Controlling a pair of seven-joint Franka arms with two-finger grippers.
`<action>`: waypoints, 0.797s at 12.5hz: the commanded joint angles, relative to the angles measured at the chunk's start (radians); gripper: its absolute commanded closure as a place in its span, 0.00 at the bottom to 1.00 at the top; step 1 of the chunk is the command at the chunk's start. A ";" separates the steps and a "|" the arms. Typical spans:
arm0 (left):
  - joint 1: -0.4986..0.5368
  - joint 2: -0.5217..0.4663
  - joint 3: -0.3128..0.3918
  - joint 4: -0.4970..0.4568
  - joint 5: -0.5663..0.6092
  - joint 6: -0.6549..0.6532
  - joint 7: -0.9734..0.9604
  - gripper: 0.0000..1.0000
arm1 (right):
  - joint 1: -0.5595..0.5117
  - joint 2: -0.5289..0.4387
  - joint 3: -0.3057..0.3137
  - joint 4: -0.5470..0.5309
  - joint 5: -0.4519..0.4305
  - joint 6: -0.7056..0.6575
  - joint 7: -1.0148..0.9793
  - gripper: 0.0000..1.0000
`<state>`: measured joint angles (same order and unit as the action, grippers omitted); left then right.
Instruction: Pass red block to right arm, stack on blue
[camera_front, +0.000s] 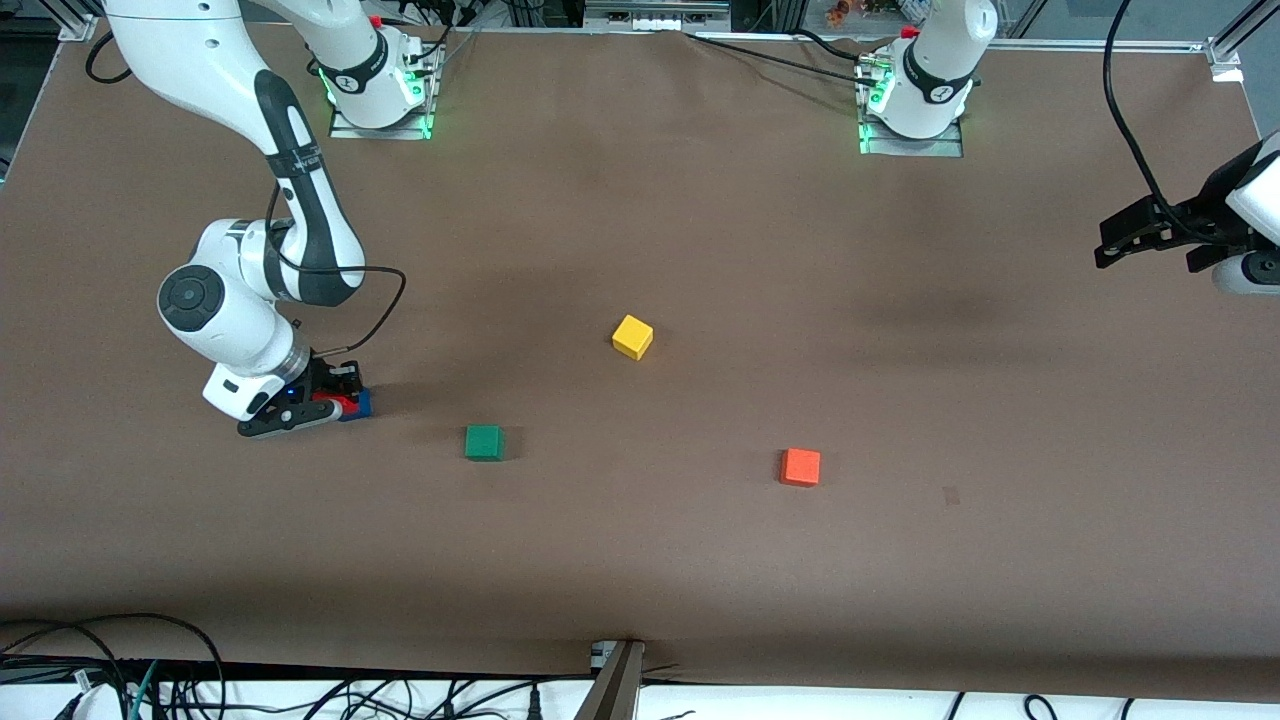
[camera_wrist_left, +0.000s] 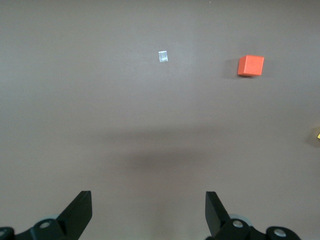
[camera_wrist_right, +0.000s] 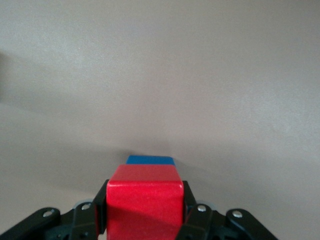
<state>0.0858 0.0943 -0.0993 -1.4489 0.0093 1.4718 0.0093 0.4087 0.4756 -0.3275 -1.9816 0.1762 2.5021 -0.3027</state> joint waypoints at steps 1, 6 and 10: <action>-0.012 -0.010 -0.008 0.012 0.008 -0.022 -0.005 0.00 | 0.004 -0.032 -0.002 -0.033 -0.021 0.015 0.022 1.00; -0.011 -0.011 -0.031 0.012 -0.017 -0.022 -0.009 0.00 | 0.004 -0.037 -0.004 -0.034 -0.020 0.009 0.023 1.00; -0.011 -0.011 -0.031 0.013 -0.017 -0.021 -0.008 0.00 | 0.004 -0.038 -0.004 -0.033 -0.020 0.006 0.028 1.00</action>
<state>0.0736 0.0931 -0.1278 -1.4466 0.0033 1.4686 0.0085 0.4086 0.4753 -0.3285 -1.9818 0.1762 2.5025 -0.2924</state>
